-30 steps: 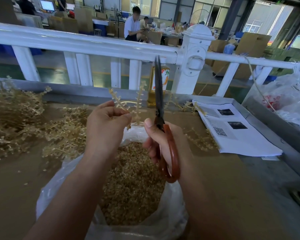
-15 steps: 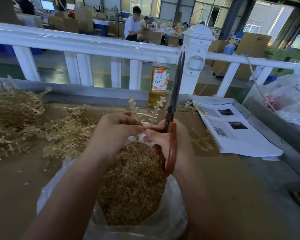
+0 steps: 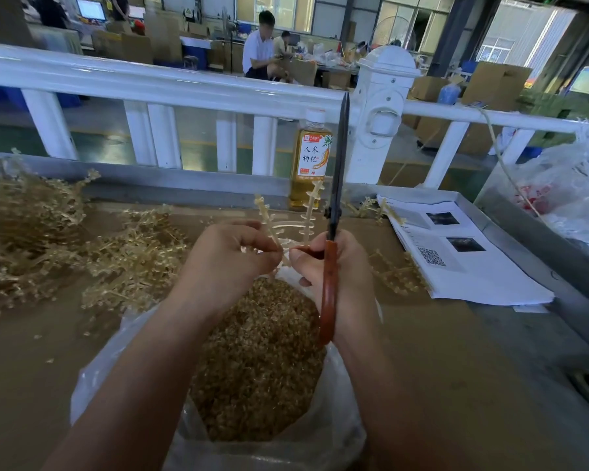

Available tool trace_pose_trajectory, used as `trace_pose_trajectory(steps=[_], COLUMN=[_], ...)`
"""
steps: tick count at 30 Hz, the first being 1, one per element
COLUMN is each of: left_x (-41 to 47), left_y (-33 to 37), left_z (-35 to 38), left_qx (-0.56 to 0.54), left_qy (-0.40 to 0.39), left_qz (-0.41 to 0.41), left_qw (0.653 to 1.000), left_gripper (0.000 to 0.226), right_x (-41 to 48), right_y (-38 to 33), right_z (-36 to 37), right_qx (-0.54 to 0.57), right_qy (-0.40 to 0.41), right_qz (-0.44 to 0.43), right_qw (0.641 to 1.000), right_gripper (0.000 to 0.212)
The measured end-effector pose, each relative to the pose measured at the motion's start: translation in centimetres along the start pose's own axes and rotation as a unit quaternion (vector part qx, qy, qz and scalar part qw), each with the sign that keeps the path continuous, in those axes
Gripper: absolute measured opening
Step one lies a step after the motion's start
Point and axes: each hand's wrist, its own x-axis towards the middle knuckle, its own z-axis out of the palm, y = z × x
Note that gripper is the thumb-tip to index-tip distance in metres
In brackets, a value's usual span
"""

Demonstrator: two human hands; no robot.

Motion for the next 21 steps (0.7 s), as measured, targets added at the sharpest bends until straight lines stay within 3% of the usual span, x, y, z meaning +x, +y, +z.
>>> trace_pose_trajectory(steps=[4,8,14,17,21], left_x=[-0.05,-0.05,0.11,0.02,-0.01], left_y=[0.07,0.06,0.04,0.01,-0.05], left_z=[-0.18,-0.18,0.24,0.29,0.00], left_qx=[0.032,0.045,0.141,0.109,0.006], left_qy=[0.025,0.030,0.086,0.061,0.030], left_qz=[0.026,0.036,0.084,0.077,0.028], left_qw=[0.999,0.998,0.983,0.989,0.999], left_gripper=[0.028,0.024,0.028,0.012,0.022], right_x=[0.02,-0.30,-0.22,-0.23,-0.25], right_y=[-0.11,-0.86,-0.99,-1.02,-1.03], right_z=[-0.17,-0.22,-0.28,-0.25,-0.27], right_qx=[0.034,0.111,0.091,0.095,0.119], right_qy=[0.001,-0.035,-0.015,-0.018,-0.030], right_qz=[0.013,0.036,0.022,0.019,0.030], right_qw=[0.999,0.993,0.995,0.995,0.992], right_gripper=[0.029,0.026,0.027,0.027,0.027])
